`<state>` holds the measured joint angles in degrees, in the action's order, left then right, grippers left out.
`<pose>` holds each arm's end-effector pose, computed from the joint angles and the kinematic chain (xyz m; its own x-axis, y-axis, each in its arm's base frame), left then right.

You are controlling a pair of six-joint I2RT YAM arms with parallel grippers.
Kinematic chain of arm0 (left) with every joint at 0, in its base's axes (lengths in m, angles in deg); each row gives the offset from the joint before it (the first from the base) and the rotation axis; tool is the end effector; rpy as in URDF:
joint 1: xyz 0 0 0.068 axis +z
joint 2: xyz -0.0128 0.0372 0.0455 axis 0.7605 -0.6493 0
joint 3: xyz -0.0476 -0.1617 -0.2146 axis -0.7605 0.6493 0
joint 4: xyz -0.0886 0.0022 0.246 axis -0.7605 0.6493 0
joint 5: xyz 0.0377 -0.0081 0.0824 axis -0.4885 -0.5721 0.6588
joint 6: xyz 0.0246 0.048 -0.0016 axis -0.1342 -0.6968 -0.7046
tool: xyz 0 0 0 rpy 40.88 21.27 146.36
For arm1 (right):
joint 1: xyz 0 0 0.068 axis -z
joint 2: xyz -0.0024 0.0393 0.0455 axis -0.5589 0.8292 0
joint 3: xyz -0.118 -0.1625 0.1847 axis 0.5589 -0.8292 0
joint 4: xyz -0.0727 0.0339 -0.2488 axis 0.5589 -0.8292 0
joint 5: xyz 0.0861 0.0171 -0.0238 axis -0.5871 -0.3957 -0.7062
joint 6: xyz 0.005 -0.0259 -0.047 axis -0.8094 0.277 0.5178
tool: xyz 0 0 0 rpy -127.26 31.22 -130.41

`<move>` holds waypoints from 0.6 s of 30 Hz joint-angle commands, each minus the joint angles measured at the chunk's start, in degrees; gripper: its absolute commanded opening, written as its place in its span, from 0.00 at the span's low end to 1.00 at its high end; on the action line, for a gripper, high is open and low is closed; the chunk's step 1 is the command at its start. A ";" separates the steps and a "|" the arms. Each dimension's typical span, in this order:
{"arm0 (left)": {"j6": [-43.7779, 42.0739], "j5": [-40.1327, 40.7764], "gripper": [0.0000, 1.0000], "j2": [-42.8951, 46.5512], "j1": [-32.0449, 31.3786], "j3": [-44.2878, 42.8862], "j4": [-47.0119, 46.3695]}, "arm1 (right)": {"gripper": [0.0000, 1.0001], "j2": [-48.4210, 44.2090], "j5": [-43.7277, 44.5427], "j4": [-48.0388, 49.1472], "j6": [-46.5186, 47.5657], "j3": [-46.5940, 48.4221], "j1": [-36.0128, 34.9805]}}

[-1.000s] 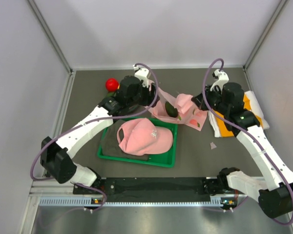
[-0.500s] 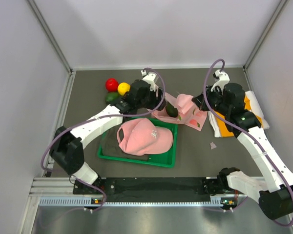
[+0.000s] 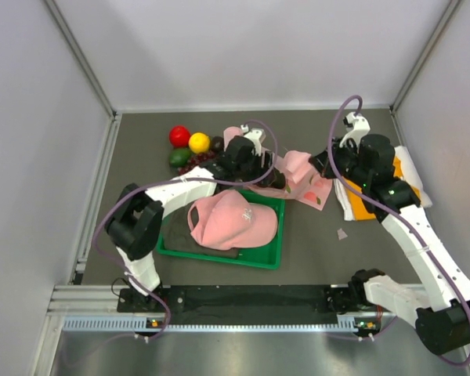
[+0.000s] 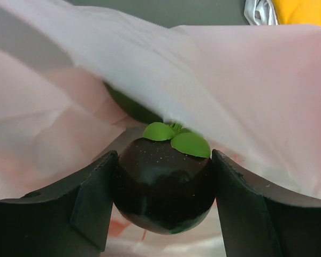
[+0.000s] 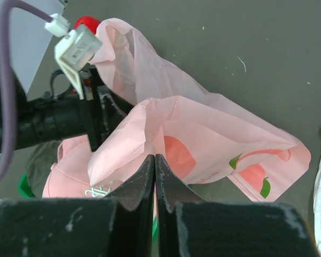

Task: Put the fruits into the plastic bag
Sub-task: Place the fake fruit in the plastic bag.

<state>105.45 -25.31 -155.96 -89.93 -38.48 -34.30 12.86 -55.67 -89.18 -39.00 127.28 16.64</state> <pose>0.3083 -0.2665 0.2463 -0.6801 0.0388 -0.7321 0.4588 0.8014 -0.3838 0.2106 0.0738 0.3639 -0.4751 0.2122 -0.8540 -0.3420 0.8496 0.4014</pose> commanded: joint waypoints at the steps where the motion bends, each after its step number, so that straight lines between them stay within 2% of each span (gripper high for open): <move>1: 2.42 -1.97 0.41 -3.68 -0.36 -3.93 -8.74 | 0.00 -1.09 0.27 1.20 0.01 0.32 0.29; 7: 4.53 -2.59 0.43 -8.34 -0.44 -6.13 -15.24 | 0.00 -1.09 0.27 0.93 -0.08 0.32 0.29; 14: 5.68 -3.46 0.51 -11.16 -0.44 -7.28 -14.55 | 0.00 -1.09 0.27 0.67 -0.08 0.32 0.29; 16: 5.68 -3.29 0.55 -10.64 -0.45 -6.75 -14.63 | 0.00 -1.18 0.19 0.67 -0.16 0.15 0.21; 17: 5.68 -3.20 0.64 -10.46 -0.44 -6.31 -14.64 | 0.00 -1.27 0.27 0.76 -0.16 0.23 0.29; 18: 5.59 -3.20 0.69 -9.94 -0.44 -6.22 -14.55 | 0.00 -1.35 0.27 0.67 -0.08 0.23 0.29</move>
<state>110.32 -27.80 -167.05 -90.13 -43.99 -45.01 12.86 -55.70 -89.18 -39.05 127.28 16.64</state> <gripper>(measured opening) 0.710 0.004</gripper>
